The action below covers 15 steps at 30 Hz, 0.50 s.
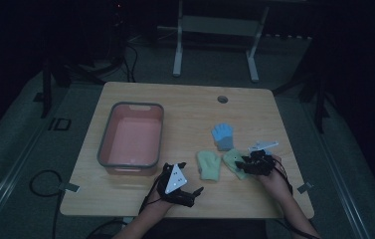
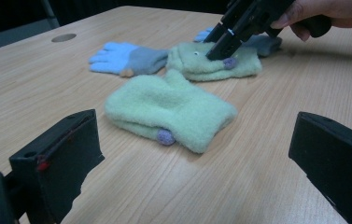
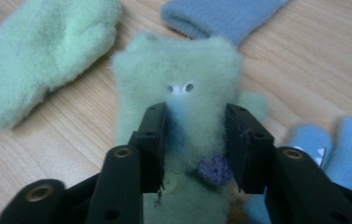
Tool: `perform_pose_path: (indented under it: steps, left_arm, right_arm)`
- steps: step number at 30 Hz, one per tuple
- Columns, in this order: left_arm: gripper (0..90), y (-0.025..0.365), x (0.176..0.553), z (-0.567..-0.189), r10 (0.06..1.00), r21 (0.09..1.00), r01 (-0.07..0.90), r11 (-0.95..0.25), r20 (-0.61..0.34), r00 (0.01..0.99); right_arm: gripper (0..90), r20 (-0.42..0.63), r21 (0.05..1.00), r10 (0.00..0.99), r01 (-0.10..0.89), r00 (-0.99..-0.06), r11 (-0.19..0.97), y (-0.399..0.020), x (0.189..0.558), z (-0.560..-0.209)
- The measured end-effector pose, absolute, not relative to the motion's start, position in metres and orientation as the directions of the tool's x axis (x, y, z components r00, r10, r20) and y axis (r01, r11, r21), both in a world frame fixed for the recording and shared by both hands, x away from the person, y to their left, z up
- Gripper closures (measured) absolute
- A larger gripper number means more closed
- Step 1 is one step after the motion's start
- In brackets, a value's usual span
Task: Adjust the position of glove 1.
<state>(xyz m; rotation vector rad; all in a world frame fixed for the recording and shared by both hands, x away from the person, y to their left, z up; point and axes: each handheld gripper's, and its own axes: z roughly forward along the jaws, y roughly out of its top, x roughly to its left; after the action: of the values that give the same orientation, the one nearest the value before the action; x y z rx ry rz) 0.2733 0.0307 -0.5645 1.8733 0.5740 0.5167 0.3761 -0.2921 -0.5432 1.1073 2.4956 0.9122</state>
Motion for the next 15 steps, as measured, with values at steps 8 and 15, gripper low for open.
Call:
perform_pose_path:
  steps: [8, 15]
  left_arm:
    - [2.5, 0.029, 0.273, -0.565, 0.601, 0.932, 0.141, -0.334, 0.096, 0.793]
    - [2.5, 0.029, 0.272, -0.565, 0.604, 0.932, 0.142, -0.332, 0.095, 0.791]
  right_arm:
    - [79.9, -0.018, 0.608, 0.756, 0.593, -0.654, 0.528, -0.280, 0.371, -0.539]
    - [81.0, -0.003, 0.629, 0.827, 0.642, -0.562, 0.438, -0.274, 0.361, -0.516]
